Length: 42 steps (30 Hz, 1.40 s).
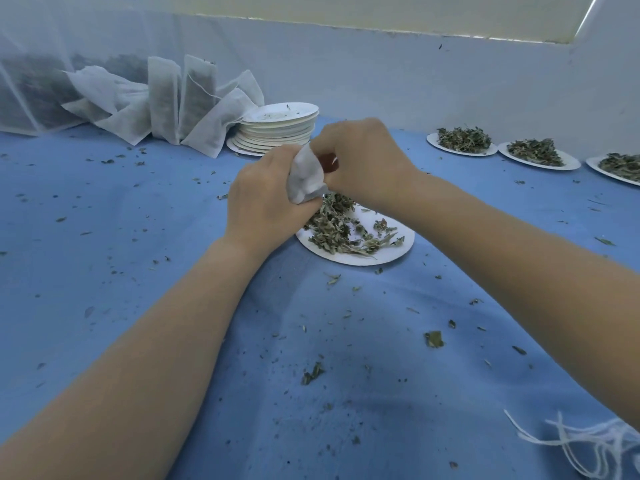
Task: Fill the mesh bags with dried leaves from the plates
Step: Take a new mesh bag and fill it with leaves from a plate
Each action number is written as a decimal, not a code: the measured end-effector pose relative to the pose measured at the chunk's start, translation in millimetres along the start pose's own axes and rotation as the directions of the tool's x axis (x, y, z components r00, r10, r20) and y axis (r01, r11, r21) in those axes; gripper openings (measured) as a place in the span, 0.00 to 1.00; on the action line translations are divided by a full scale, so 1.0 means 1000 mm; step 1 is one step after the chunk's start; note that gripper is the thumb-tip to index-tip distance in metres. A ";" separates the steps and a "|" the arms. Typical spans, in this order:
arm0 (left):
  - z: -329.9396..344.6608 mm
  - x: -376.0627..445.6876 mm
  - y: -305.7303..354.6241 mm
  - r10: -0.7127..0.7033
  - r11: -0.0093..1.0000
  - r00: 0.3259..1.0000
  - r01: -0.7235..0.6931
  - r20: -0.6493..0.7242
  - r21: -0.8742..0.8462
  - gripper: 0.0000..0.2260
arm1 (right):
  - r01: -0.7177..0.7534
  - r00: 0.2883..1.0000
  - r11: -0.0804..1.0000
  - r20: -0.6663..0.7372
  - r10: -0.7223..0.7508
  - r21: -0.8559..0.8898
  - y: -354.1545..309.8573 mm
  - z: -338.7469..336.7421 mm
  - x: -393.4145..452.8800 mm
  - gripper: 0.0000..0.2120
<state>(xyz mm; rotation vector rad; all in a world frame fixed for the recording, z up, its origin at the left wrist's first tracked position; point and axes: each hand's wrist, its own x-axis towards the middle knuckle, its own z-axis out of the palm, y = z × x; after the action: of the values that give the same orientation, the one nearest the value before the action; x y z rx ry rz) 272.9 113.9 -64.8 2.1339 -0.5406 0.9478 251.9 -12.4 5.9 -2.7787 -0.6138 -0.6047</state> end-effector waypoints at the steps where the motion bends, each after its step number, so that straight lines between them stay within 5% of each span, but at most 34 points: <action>1: 0.001 -0.001 0.001 -0.006 1.000 1.000 0.006 -0.003 0.001 0.18 | -0.019 1.000 1.000 0.012 0.019 0.006 0.000 0.002 0.001 0.06; 11: -0.003 0.002 -0.014 -0.022 0.995 0.999 0.017 0.048 0.096 0.21 | -0.037 0.991 0.941 0.136 -0.010 0.338 0.011 -0.014 0.000 0.11; 17: -0.004 0.004 -0.025 -0.126 0.979 0.991 0.117 0.045 0.170 0.19 | -0.138 0.974 0.908 -0.112 0.197 0.396 0.032 -0.002 -0.007 0.14; 20: -0.004 0.004 -0.026 -0.133 0.975 0.990 0.122 0.049 0.187 0.19 | -0.245 0.968 0.948 0.108 0.227 0.203 0.049 0.013 -0.007 0.19; 23: -0.003 0.003 -0.027 -0.122 0.973 0.991 0.108 0.058 0.203 0.20 | -0.191 0.904 0.981 0.396 0.161 0.036 0.055 0.025 -0.004 0.25; 26: -0.003 0.003 -0.028 -0.134 0.972 0.989 0.119 0.064 0.204 0.19 | -0.168 0.873 0.986 0.463 0.152 -0.007 0.056 0.028 -0.005 0.24; 30: -0.003 0.004 -0.029 -0.144 0.971 0.988 0.129 0.063 0.200 0.20 | -0.136 0.909 0.990 0.391 0.141 -0.039 0.061 0.023 -0.012 0.18; 35: -0.002 0.003 -0.029 -0.119 0.968 0.990 0.099 0.072 0.232 0.19 | -0.222 0.961 0.967 0.194 0.196 0.123 0.064 0.001 -0.018 0.17; 42: -0.001 0.003 -0.028 -0.043 0.945 0.993 0.003 0.114 0.326 0.19 | -0.165 0.986 0.960 0.021 0.165 0.226 0.050 -0.022 -0.023 0.15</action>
<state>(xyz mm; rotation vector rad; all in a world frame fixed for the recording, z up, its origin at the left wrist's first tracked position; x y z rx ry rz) 291.9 132.6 -74.7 2.5009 -0.4390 0.9535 248.1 -71.3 8.8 -2.5824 -0.4165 -0.4655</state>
